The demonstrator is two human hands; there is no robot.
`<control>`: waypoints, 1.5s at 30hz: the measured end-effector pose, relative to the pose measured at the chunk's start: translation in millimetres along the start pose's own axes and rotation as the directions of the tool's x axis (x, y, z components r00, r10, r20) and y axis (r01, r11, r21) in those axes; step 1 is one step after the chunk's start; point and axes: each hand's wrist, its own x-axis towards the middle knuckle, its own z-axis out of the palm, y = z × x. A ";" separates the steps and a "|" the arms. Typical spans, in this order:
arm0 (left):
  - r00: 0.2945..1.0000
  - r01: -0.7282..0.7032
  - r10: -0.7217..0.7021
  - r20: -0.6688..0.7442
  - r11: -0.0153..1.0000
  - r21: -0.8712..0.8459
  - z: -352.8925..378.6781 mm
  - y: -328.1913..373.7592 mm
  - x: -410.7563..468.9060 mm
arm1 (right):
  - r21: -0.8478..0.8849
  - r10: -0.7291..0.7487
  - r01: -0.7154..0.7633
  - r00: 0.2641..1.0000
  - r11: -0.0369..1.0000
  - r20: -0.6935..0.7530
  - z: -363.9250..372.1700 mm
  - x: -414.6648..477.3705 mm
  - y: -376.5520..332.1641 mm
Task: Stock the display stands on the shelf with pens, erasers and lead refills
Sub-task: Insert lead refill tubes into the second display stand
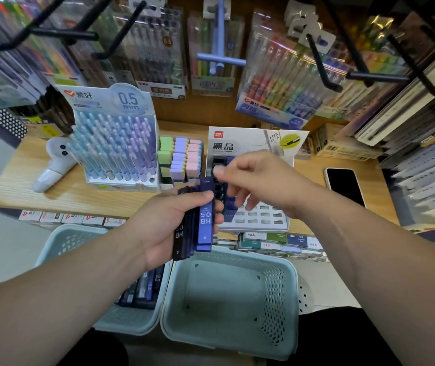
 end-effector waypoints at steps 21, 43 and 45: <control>0.997 -0.038 0.035 -0.073 0.999 -0.038 3.9 6.6 -0.1 | 0.160 0.102 -0.142 0.966 0.977 0.239 -32.6 -15.4 3.8; 0.990 0.108 -0.116 -0.085 0.990 -0.087 0.7 1.5 10.2 | -0.119 -0.171 0.129 0.854 0.984 -0.492 -53.3 4.3 32.7; 0.989 0.111 -0.119 -0.082 0.989 -0.100 2.2 1.6 11.2 | -0.166 -0.189 0.118 0.830 0.979 -0.525 -56.2 11.6 44.0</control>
